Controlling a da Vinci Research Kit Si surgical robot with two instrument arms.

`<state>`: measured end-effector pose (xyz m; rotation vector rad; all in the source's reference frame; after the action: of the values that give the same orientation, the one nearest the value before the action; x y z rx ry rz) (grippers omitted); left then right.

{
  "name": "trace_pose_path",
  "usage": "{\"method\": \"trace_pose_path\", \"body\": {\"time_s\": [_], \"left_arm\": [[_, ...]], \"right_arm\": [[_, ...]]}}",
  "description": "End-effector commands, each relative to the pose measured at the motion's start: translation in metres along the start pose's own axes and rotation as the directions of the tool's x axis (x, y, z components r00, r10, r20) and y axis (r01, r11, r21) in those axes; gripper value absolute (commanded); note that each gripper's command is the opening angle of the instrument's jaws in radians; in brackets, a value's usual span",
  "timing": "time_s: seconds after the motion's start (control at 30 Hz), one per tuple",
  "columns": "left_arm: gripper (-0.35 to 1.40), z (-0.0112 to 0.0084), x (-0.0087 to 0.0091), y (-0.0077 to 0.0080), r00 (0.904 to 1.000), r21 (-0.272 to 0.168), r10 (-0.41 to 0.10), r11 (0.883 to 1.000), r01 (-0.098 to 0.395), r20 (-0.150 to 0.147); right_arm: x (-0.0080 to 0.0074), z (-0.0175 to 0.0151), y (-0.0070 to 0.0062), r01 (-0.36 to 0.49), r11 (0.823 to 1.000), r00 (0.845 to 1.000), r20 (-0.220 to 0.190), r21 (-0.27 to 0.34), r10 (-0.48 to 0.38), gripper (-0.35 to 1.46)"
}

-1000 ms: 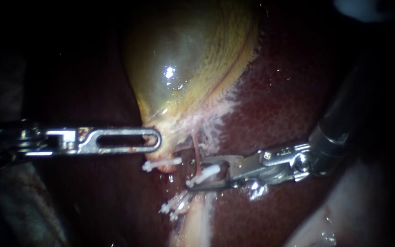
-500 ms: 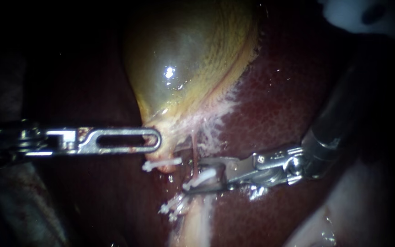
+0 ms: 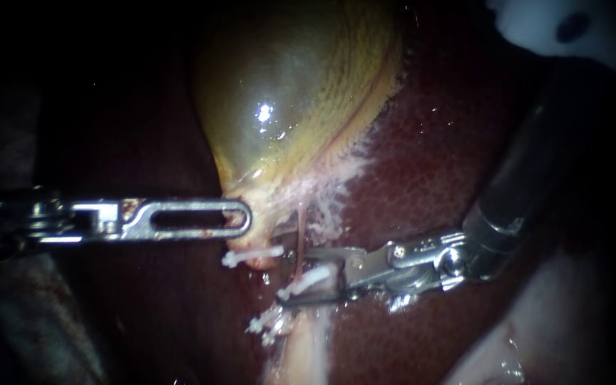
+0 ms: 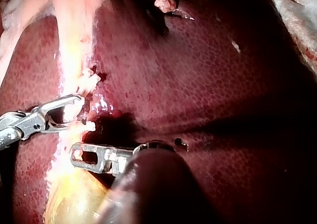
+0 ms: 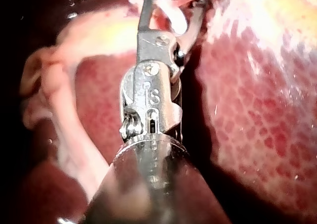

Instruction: Going back first clip right tube

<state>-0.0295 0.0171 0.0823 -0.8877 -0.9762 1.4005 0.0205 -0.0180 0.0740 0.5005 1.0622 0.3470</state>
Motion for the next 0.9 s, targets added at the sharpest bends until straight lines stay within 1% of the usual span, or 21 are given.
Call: {"method": "trace_pose_path", "body": {"time_s": [0.03, 0.13, 0.43, 0.77, 0.83, 0.9], "left_arm": [[-0.35, 0.0000, 0.0000, 0.0000, 1.0000, 0.000, 0.000, 1.000, 0.000, 0.000], [-0.35, 0.0000, 0.0000, 0.0000, 1.0000, 0.000, 0.000, 1.000, 0.000, 0.000], [-0.35, 0.0001, 0.0000, 0.0000, 1.0000, 0.000, 0.000, 1.000, 0.000, 0.000], [-0.35, 0.0000, 0.0000, 0.0000, 1.0000, 0.000, 0.000, 1.000, 0.000, 0.000], [-0.35, 0.0000, 0.0000, 0.0000, 1.0000, 0.000, 0.000, 1.000, 0.000, 0.000], [-0.35, 0.0000, 0.0000, 0.0000, 1.0000, 0.000, 0.000, 1.000, 0.000, 0.000]], "right_arm": [[-0.0001, 0.0001, -0.0001, 0.028, 1.000, 1.000, 0.004, 0.000, -0.028, 0.55], [-0.0002, 0.0004, -0.0002, 0.058, 0.998, 0.998, 0.005, -0.002, -0.058, 0.55], [0.0000, 0.0001, -0.0003, 0.058, 0.998, 0.998, 0.006, 0.000, -0.058, 0.54], [0.0011, -0.0024, -0.0001, 0.051, 0.999, 0.999, 0.008, 0.012, -0.051, 0.53], [0.0011, -0.0026, -0.0001, 0.057, 0.998, 0.998, 0.009, 0.013, -0.057, 0.53], [0.0011, -0.0026, -0.0001, 0.045, 0.999, 0.999, 0.008, 0.013, -0.045, 0.53]]}}
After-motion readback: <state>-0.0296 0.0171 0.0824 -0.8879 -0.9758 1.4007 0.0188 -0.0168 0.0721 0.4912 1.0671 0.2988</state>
